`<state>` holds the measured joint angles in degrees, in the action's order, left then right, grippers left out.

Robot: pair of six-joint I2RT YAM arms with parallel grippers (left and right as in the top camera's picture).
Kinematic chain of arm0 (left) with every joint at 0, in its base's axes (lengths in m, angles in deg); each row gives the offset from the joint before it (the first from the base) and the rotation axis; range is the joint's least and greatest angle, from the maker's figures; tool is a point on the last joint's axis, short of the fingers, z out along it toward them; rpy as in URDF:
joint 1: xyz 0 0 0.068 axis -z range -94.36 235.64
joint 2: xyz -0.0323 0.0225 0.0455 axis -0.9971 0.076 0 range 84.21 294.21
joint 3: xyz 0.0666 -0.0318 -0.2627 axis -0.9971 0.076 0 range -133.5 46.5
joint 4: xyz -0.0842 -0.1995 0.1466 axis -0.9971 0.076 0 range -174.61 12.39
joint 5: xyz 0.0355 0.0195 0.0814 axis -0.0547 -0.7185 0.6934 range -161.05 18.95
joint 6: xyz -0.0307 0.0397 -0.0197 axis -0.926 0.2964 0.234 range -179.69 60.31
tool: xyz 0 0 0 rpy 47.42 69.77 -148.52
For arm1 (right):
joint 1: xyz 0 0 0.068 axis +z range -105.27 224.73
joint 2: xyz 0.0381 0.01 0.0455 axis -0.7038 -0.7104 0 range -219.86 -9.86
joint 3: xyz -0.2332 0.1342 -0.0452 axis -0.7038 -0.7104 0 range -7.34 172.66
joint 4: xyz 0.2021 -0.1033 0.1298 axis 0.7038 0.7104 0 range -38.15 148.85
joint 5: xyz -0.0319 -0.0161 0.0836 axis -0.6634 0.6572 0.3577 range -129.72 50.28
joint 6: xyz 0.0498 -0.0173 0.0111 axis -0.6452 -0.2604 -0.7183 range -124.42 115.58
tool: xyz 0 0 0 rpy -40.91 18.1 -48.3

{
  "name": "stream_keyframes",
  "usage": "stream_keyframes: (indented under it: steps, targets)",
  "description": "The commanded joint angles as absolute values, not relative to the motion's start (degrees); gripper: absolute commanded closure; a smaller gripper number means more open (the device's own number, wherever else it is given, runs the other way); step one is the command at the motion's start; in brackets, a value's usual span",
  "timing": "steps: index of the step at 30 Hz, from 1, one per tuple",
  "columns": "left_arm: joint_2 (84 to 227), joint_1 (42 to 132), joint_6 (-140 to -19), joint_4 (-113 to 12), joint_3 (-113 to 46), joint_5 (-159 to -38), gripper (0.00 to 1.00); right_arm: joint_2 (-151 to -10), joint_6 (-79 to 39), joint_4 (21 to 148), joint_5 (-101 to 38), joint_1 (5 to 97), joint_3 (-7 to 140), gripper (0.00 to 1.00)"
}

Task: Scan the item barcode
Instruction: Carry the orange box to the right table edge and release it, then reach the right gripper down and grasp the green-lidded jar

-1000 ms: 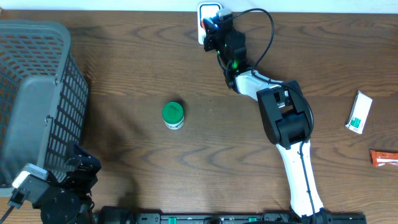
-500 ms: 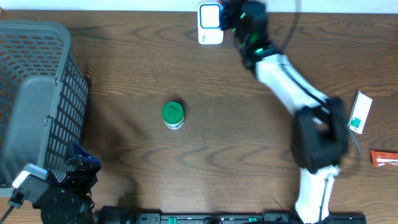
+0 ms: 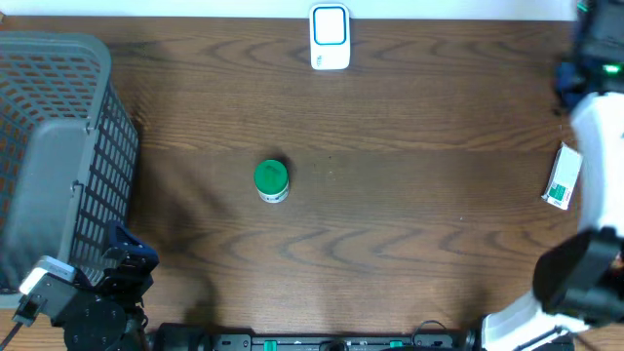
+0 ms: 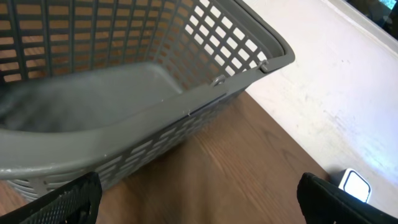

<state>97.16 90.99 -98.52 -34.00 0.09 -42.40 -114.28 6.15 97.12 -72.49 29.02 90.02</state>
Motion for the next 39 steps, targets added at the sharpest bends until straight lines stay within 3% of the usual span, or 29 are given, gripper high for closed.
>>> stream_keyframes:
  steps: [1,7,8,14,22,30,39]
  targets:
    - [96.96,90.81,-98.56,-34.04,0.04,-42.06,0.02,-119.31,-2.31,101.45,-68.63,19.84,89.17,0.99]
    - [96.96,90.79,-98.56,-34.04,0.04,-42.08,0.02,-122.69,-5.89,105.19,-59.16,9.75,89.17,0.98]
    - [96.96,90.79,-98.56,-34.04,0.04,-42.06,0.02,-122.69,-5.89,105.23,-57.19,8.57,89.17,0.91]
    - [96.96,90.79,-98.56,-34.04,0.04,-42.08,0.02,-119.59,-6.11,106.74,-37.87,5.79,89.21,0.01]
    - [96.96,90.79,-98.56,-34.04,0.04,-42.06,0.02,-106.76,-15.49,109.97,-29.17,15.98,89.21,0.01]
    - [96.96,90.79,-98.56,-34.04,0.04,-42.08,0.02,-100.18,-32.47,109.43,-10.01,43.60,89.19,0.01]
    - [96.96,90.81,-98.56,-34.04,0.04,-42.06,0.02,-107.87,-55.42,101.63,-36.23,79.75,89.21,0.01]
